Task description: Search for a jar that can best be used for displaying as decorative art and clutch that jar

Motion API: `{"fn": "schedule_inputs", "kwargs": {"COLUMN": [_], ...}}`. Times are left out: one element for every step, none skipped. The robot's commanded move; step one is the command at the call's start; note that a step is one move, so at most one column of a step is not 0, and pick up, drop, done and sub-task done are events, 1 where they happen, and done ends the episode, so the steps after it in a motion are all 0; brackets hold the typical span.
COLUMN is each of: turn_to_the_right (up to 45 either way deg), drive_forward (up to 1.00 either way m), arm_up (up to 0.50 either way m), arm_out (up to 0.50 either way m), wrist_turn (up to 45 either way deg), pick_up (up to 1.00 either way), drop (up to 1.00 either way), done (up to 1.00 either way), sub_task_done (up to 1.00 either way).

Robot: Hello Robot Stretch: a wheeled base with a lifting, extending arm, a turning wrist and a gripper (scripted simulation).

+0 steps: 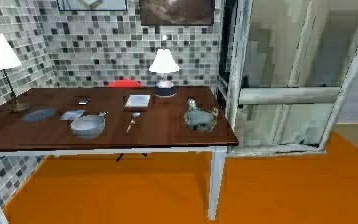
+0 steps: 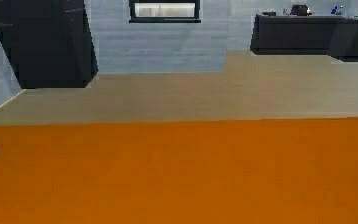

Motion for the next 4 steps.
{"fn": "schedule_inputs", "kwargs": {"turn_to_the_right": [-6.0,0.0,-45.0,-24.0], "drive_forward": [0.00,0.25,0.00,0.00], "arm_up": [0.00,0.00,0.00,0.00], "arm_out": [0.00,0.00,0.00,0.00], "wrist_turn": [0.0,0.0,0.0,0.0], "pick_up": [0.00,0.00,0.00,0.00], "drop": [0.00,0.00,0.00,0.00], "done": [0.00,0.00,0.00,0.00], "sub_task_done": [0.00,0.00,0.00,0.00]}}
